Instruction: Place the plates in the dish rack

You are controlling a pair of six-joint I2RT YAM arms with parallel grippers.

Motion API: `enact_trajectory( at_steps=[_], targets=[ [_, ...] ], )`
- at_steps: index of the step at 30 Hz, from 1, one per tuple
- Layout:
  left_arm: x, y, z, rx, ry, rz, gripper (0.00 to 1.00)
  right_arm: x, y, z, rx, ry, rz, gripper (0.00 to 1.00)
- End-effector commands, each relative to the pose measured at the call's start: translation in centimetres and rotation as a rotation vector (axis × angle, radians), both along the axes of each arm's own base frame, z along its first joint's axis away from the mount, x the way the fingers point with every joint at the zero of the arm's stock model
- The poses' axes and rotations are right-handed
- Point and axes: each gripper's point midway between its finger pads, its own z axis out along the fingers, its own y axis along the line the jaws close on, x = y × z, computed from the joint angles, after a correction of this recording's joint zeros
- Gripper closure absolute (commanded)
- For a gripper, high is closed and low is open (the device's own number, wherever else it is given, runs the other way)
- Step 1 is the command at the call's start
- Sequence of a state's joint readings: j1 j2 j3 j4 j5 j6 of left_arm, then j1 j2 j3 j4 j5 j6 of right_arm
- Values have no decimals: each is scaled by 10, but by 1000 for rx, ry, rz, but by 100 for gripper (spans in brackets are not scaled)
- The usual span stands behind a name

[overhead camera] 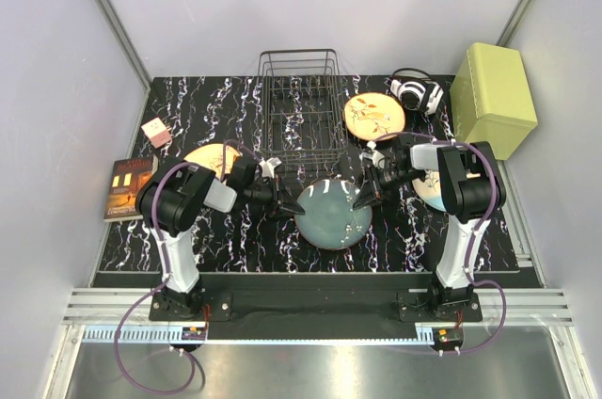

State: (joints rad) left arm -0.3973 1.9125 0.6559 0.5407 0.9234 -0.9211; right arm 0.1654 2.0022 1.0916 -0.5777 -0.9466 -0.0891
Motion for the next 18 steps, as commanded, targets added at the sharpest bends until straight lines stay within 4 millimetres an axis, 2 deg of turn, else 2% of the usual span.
enact_trajectory(
  at_steps=[1,3,4,5,6,7,8,9,10,11,13,14,16,17,18],
  targets=[
    [33,-27,63,-164,-218,-49,100,-13,16,9,34,38,23,100],
    [32,-24,63,-128,-232,-60,95,-13,12,14,0,30,7,100],
    [31,-22,64,-111,-242,-65,86,-15,11,19,-8,24,10,100],
    [34,-19,72,-84,-325,-73,77,-17,10,33,-7,8,5,100],
    [28,-13,69,-41,-297,-80,65,-18,9,41,-10,-9,16,100],
    [27,-9,74,-20,-328,-86,59,-15,10,53,-9,-44,36,100],
    [30,-2,91,9,-452,-89,54,-21,7,66,-15,-70,63,100],
    [22,7,92,44,-439,-98,44,-24,3,69,-36,-88,80,100],
    [18,11,101,52,-476,-112,43,-25,1,77,-43,-111,97,100],
    [17,19,118,67,-585,-136,43,-34,-3,87,-50,-129,125,100],
    [3,31,129,109,-573,-171,42,-34,-8,102,-72,-175,144,100],
    [1,39,143,117,-649,-181,42,-40,-10,113,-78,-192,155,100],
    [-10,48,158,125,-707,-208,41,-39,-11,132,-85,-227,155,100],
    [-17,52,160,123,-697,-221,41,-45,-13,142,-89,-220,152,100],
    [-19,53,163,124,-714,-228,41,-42,-13,153,-90,-246,149,100]
  ],
)
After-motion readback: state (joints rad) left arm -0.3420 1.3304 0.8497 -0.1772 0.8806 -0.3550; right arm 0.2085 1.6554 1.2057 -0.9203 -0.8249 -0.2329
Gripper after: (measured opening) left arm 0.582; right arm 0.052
